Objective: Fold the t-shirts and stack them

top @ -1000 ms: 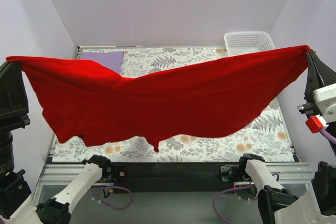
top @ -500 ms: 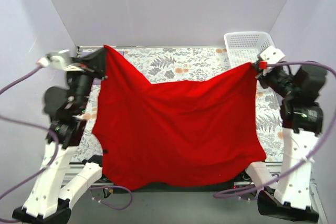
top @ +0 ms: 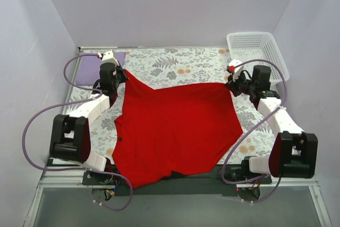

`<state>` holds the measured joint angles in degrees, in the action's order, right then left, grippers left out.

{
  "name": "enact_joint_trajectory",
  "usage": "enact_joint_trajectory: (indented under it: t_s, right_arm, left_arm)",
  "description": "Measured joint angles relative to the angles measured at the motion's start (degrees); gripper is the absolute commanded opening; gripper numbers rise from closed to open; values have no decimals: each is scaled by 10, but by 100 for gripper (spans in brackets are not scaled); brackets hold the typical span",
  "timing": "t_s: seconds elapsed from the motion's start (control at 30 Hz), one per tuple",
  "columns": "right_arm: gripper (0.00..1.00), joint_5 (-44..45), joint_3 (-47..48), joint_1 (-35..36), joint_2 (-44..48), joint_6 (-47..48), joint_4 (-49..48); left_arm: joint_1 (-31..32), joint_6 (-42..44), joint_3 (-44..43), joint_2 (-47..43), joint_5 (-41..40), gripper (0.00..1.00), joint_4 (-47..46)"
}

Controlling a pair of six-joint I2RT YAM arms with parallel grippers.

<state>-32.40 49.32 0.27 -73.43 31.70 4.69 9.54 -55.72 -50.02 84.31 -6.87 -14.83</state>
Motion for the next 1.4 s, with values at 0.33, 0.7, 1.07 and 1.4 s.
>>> enact_joint_trajectory:
  t_s: [0.33,0.7,1.07,1.4]
  right_arm:
    - [1,8,77,28,-30,24,39]
    - [1,26,335,28,206,73,233]
    - [1,125,671,23,276,49,269]
    - [1,140,690,15,270,43,271]
  left_arm:
    - [-17,-9,-68,-2,39,0,3]
    - [-17,-87,-121,-347,66,0,28]
    - [-17,-116,-394,-447,104,0,73]
    - [-12,-114,-431,-472,118,0,71]
